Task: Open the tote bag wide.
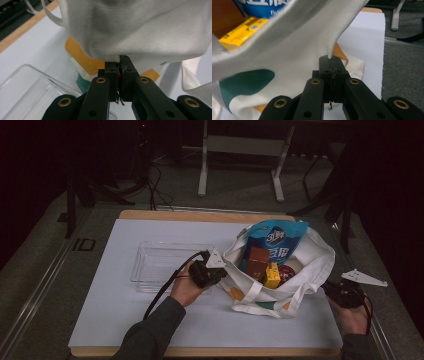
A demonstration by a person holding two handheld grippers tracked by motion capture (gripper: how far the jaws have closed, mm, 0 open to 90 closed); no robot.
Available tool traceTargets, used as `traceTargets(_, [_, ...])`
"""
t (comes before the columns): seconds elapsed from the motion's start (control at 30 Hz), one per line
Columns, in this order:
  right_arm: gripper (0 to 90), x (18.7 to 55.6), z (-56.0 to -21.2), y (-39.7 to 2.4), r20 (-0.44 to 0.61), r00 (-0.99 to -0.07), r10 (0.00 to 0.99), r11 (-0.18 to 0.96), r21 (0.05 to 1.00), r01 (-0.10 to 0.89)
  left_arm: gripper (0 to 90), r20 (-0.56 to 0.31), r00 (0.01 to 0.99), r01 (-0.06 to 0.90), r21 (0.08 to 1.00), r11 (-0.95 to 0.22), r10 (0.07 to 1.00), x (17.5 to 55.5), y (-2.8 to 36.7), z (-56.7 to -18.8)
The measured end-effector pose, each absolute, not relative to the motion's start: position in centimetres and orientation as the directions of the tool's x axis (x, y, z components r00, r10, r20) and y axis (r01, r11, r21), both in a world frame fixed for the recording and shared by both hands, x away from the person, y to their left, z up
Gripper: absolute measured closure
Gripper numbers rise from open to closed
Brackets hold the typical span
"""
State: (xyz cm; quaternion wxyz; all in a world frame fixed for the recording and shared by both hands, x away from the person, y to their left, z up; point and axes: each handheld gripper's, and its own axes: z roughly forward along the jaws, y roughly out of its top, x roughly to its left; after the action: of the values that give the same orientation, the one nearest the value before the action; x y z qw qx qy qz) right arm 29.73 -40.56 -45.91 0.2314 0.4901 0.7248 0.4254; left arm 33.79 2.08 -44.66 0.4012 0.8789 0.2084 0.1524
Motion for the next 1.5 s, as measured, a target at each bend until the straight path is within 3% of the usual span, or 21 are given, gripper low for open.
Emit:
traceTargets(0.63, [89.7,30.0,-48.3,-40.4,0.02,-0.358,0.933,0.211,0.776,0.594,87.1,0.092,0.869,0.263,0.746,-0.612,0.486,33.7,1.3,-46.2])
traceTargets(1.5, [89.2,31.8,-51.1,-40.0,0.069,-0.301,0.951,0.161,0.72,0.675,86.5,0.104,0.855,0.301,0.698,-0.65,0.508,34.3,0.2,-47.8])
